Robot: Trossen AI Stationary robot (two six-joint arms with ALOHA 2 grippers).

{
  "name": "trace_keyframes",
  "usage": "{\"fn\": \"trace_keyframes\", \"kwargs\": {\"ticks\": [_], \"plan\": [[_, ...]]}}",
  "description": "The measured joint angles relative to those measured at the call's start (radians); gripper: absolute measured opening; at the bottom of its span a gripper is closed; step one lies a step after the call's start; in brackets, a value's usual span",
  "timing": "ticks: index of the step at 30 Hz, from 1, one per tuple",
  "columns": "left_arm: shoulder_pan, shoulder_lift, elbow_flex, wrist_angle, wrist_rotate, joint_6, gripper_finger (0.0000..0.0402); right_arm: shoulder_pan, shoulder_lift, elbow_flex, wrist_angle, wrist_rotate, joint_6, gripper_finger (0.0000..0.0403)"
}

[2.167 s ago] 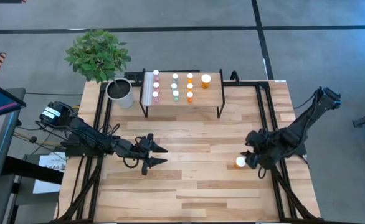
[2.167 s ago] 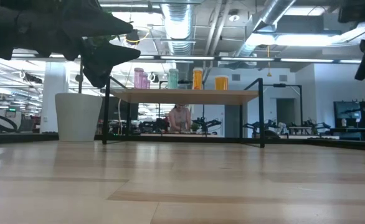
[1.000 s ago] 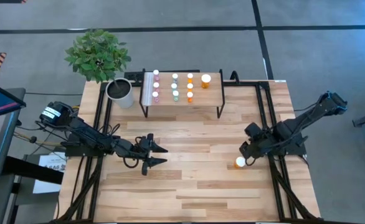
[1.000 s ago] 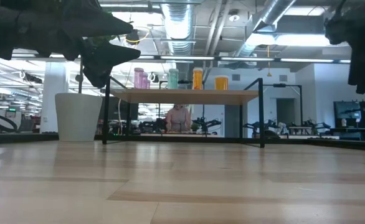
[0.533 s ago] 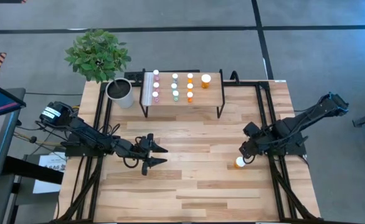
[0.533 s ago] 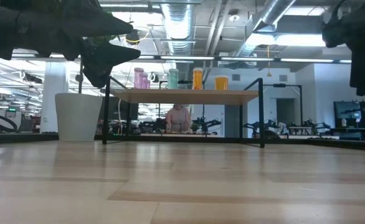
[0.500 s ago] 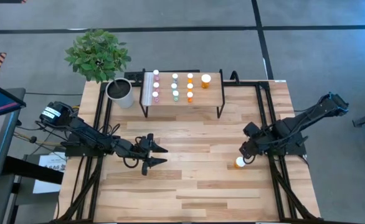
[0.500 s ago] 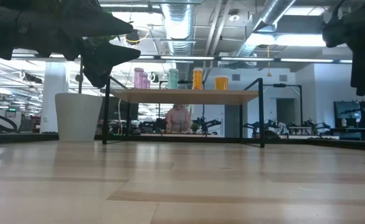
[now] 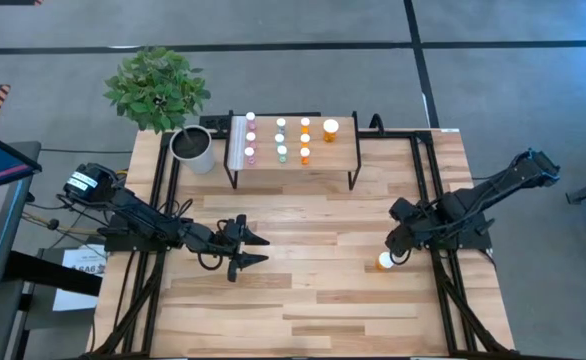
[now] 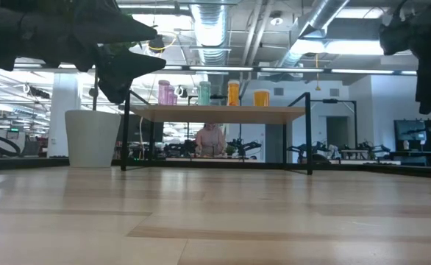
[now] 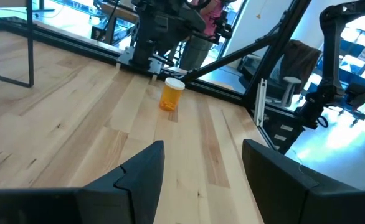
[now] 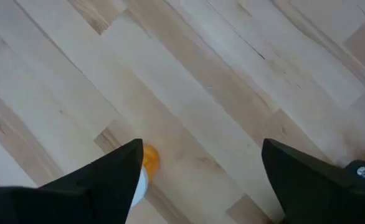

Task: Pick and place medicine bottles onto shelf by color
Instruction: Put the big orange pill bottle aligned with the other big orange pill bottle on the shelf

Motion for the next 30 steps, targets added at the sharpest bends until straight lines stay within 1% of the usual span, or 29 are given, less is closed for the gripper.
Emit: {"fn": "trace_keyframes", "kwargs": {"ticks": [4, 8, 10, 16, 20, 22, 25, 30], "plan": [[0.0, 0.0, 0.0, 0.0, 0.0, 0.0, 0.0203, 0.0, 0.0, 0.0, 0.003, 0.0, -0.002, 0.0365], [0.0, 0.0, 0.0, 0.0, 0.0, 0.0, 0.0203, 0.0, 0.0, 0.0, 0.007, 0.0, -0.002, 0.0391], [0.0, 0.0, 0.0, 0.0, 0.0, 0.0, 0.0203, 0.0, 0.0, 0.0, 0.008, 0.0, -0.004, 0.0397], [0.0, 0.0, 0.0, 0.0, 0.0, 0.0, 0.0203, 0.0, 0.0, 0.0, 0.009, -0.007, -0.003, 0.0398], [0.0, 0.0, 0.0, 0.0, 0.0, 0.0, 0.0203, 0.005, 0.0, 0.0, 0.02, -0.101, 0.004, 0.0389], [0.0, 0.0, 0.0, 0.0, 0.0, 0.0, 0.0203, 0.023, 0.0, 0.0, 0.045, -0.125, 0.044, 0.0387], [0.0, 0.0, 0.0, 0.0, 0.0, 0.0, 0.0203, 0.063, 0.0, 0.0, 0.066, -0.127, 0.126, 0.0387], [0.0, 0.0, 0.0, 0.0, 0.0, -0.014, 0.0203, 0.128, 0.004, 0.0, 0.057, -0.127, 0.163, 0.0392]]}}
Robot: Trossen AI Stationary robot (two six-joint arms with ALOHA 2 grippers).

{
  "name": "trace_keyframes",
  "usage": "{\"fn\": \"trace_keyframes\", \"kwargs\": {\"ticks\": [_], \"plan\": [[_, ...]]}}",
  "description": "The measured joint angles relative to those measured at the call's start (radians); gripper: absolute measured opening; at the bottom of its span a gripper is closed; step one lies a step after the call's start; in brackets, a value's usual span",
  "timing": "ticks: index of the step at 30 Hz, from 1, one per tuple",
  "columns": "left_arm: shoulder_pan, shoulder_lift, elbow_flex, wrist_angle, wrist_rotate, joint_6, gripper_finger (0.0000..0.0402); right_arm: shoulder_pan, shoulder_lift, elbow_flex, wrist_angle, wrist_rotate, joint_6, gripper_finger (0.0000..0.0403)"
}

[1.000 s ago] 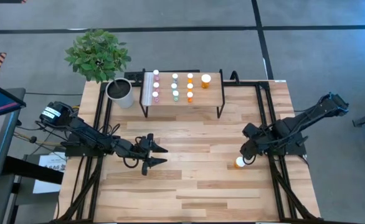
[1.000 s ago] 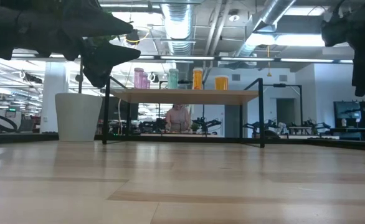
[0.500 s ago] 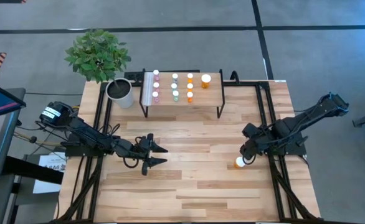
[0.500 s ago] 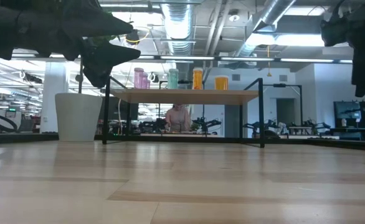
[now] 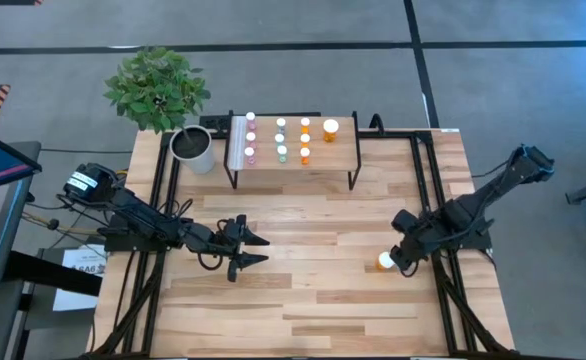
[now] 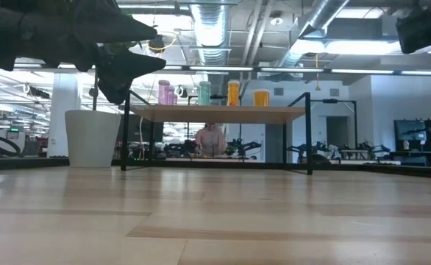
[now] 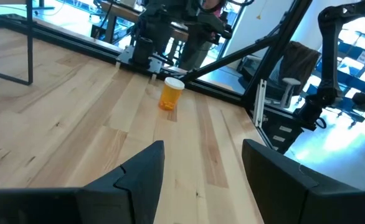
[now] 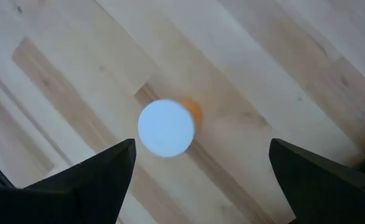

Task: Pick and place medicine bottles onto shelf by color
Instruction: Put the big orange pill bottle aligned with the other big orange pill bottle on the shelf

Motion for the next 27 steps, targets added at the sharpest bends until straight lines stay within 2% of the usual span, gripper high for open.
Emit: {"fn": "trace_keyframes", "kwargs": {"ticks": [17, 27], "plan": [[0.0, 0.0, 0.0, 0.0, 0.0, 0.001, 0.0203, 0.105, 0.009, 0.0, 0.071, -0.003, -0.011, 0.0393], [0.0, 0.0, 0.0, 0.0, 0.0, 0.006, 0.0203, 0.125, 0.012, 0.011, 0.231, -0.029, -0.068, 0.039]]}}
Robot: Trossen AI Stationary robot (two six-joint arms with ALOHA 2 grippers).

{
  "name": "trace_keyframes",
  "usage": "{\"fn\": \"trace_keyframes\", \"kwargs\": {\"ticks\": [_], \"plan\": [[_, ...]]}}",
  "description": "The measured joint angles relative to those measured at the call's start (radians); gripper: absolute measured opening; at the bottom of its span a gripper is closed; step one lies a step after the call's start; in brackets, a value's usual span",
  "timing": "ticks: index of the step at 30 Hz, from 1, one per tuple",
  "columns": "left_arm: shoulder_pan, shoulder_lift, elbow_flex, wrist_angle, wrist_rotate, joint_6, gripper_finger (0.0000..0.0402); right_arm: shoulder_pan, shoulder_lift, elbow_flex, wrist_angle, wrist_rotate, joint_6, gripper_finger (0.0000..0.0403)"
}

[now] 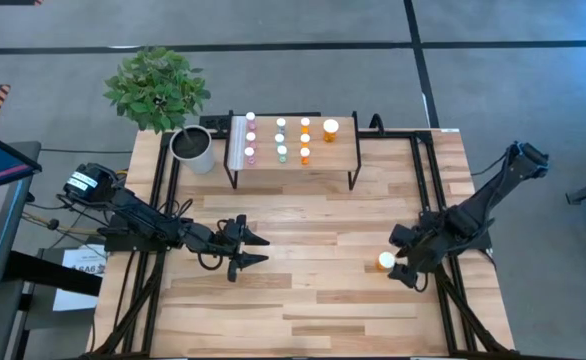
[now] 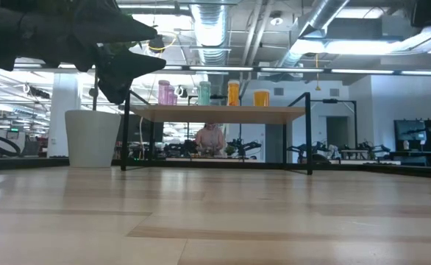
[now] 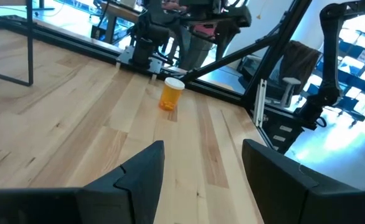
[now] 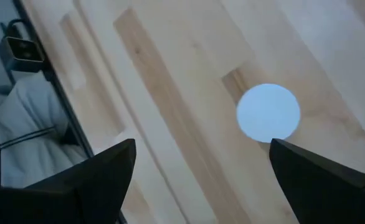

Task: Pick and place medicine bottles onto shelf by color
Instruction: Put the big orange pill bottle aligned with the other big orange pill bottle on the shelf

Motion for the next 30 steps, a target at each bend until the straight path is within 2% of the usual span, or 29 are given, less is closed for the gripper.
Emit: {"fn": "trace_keyframes", "kwargs": {"ticks": [12, 27, 30], "plan": [[0.0, 0.0, 0.0, -0.007, -0.001, 0.0, 0.0203, 0.033, 0.165, 0.027, -0.074, 0.021, 0.005, 0.0389], [0.0, 0.0, 0.0, -0.006, -0.005, -0.002, 0.0203, 0.029, 0.3, 0.029, 0.027, -0.005, 0.001, 0.0389], [0.0, 0.0, 0.0, -0.006, -0.005, -0.002, 0.0203, 0.014, 0.315, 0.032, 0.02, -0.057, -0.033, 0.0389]]}}
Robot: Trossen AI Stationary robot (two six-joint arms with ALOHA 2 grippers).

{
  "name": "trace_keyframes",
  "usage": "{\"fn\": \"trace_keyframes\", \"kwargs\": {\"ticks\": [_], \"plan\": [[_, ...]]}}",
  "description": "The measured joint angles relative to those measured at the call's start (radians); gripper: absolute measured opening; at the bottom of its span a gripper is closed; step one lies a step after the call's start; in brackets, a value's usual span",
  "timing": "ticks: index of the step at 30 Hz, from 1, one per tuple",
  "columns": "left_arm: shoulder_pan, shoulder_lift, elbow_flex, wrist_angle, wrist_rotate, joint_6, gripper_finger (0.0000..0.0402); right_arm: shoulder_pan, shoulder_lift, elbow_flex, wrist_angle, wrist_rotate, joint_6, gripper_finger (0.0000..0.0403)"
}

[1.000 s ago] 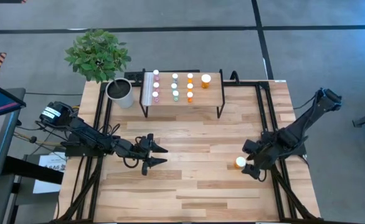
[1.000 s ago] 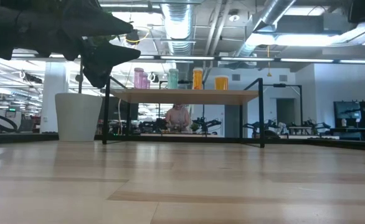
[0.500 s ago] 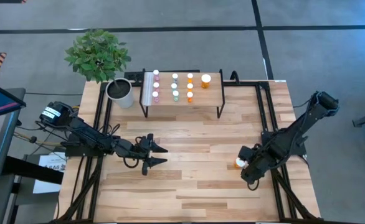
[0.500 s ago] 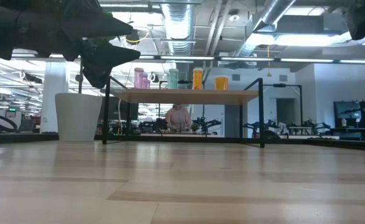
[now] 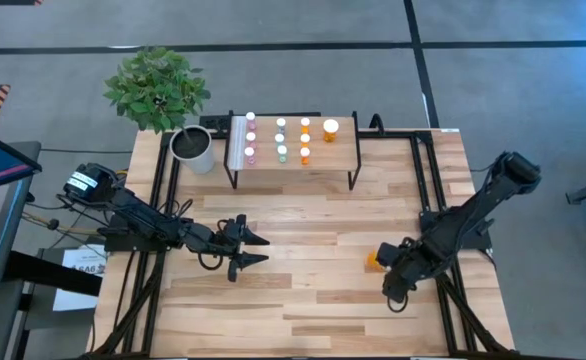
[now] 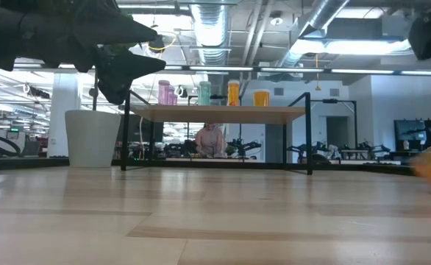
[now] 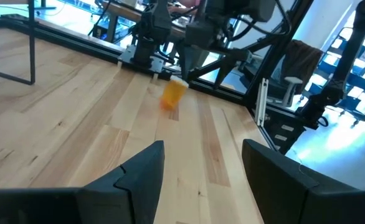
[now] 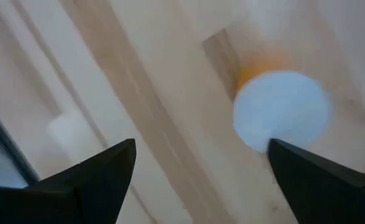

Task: Pick and place medicine bottles onto shelf by color
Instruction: Put the big orange pill bottle aligned with the other big orange pill bottle on the shelf

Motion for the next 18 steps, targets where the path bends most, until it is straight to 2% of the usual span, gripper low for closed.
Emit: {"fn": "trace_keyframes", "kwargs": {"ticks": [7, 11, 14, 18], "plan": [[0.0, 0.0, 0.0, 0.001, -0.001, -0.002, 0.0203, -0.024, -0.003, -0.006, -0.009, -0.1, -0.02, 0.0389], [0.0, 0.0, 0.0, 0.002, -0.012, 0.003, 0.0203, -0.047, -0.006, -0.003, -0.029, -0.108, -0.02, 0.0389], [0.0, 0.0, 0.0, 0.0, -0.012, 0.002, 0.0203, -0.065, -0.004, -0.003, -0.065, -0.06, -0.034, 0.0389], [0.0, 0.0, 0.0, 0.0, -0.004, -0.002, 0.0203, -0.09, 0.016, -0.003, -0.076, 0.091, -0.115, 0.0389]]}}
